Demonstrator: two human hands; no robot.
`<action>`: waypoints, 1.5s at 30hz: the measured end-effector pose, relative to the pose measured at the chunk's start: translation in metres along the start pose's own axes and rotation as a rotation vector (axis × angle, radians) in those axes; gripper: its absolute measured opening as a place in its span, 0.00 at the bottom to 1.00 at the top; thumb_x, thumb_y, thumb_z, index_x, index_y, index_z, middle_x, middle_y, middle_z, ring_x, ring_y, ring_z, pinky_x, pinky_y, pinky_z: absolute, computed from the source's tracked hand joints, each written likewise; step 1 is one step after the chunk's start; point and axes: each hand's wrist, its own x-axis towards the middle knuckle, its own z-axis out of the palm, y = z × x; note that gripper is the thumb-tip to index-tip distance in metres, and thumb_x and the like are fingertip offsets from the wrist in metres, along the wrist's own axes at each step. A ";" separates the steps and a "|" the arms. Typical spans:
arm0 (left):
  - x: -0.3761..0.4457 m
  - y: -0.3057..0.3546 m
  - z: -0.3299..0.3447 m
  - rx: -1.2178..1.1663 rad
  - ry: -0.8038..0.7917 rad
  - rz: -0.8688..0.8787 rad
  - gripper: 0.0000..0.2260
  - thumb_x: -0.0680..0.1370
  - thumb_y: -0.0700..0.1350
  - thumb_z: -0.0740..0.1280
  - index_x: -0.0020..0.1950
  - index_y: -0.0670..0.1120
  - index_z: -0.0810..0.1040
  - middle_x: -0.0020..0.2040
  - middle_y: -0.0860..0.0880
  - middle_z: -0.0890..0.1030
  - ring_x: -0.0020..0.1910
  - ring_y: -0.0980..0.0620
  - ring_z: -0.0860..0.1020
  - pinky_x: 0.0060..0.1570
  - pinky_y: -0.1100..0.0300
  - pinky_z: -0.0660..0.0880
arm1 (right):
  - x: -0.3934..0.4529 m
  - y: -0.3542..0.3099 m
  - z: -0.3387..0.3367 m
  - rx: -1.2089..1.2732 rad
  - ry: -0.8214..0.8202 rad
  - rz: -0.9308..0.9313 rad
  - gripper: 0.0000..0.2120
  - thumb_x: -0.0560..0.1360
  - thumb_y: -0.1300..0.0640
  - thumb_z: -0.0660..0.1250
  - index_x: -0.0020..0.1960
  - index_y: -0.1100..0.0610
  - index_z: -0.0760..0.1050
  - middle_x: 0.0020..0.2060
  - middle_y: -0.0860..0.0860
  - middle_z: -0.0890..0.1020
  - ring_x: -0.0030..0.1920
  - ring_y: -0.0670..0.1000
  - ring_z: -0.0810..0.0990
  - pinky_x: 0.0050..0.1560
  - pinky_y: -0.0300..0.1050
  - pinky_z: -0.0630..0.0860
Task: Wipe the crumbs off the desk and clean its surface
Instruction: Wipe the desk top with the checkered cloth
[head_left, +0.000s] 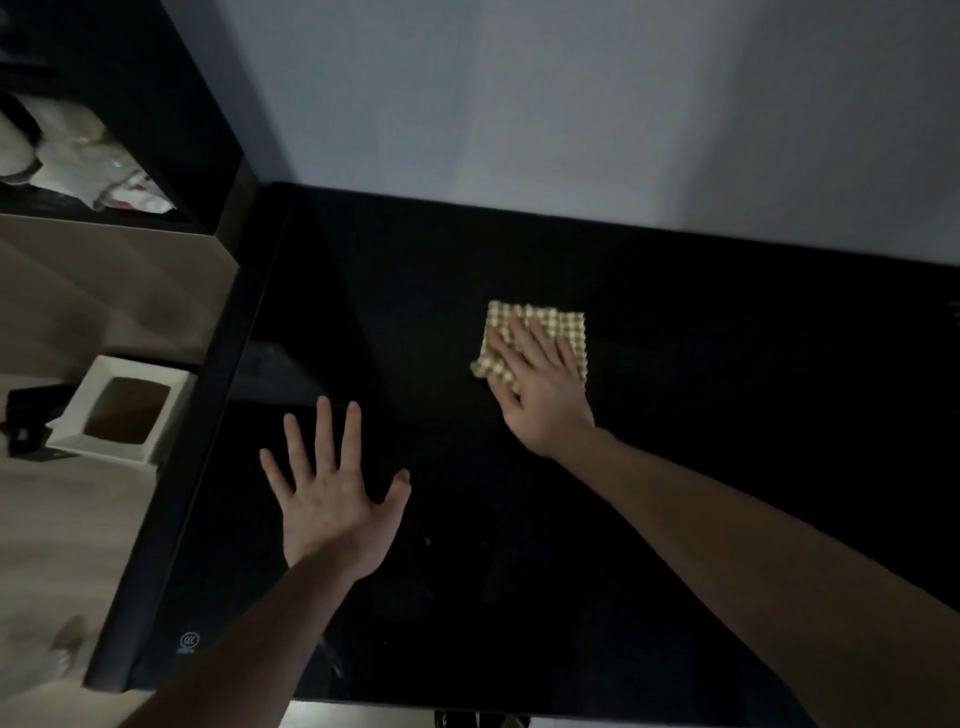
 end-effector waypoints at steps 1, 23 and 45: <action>-0.001 0.000 0.000 0.001 -0.002 -0.001 0.42 0.76 0.71 0.52 0.83 0.56 0.39 0.83 0.53 0.33 0.81 0.44 0.31 0.78 0.35 0.39 | -0.019 -0.001 0.000 0.005 -0.035 -0.033 0.28 0.84 0.42 0.54 0.83 0.43 0.57 0.85 0.46 0.52 0.85 0.50 0.46 0.84 0.58 0.46; -0.001 0.002 0.001 0.039 -0.001 -0.004 0.41 0.77 0.70 0.52 0.83 0.56 0.38 0.83 0.52 0.33 0.81 0.43 0.32 0.78 0.35 0.39 | -0.125 0.012 -0.105 0.968 0.192 0.268 0.19 0.86 0.60 0.62 0.54 0.37 0.84 0.47 0.38 0.88 0.46 0.37 0.85 0.55 0.37 0.81; 0.000 0.003 0.000 -0.020 0.015 -0.017 0.41 0.74 0.70 0.51 0.84 0.57 0.43 0.84 0.54 0.38 0.82 0.47 0.33 0.78 0.37 0.36 | -0.086 0.097 -0.033 -0.034 -0.111 0.037 0.32 0.81 0.32 0.42 0.84 0.38 0.50 0.85 0.47 0.43 0.85 0.51 0.38 0.84 0.57 0.40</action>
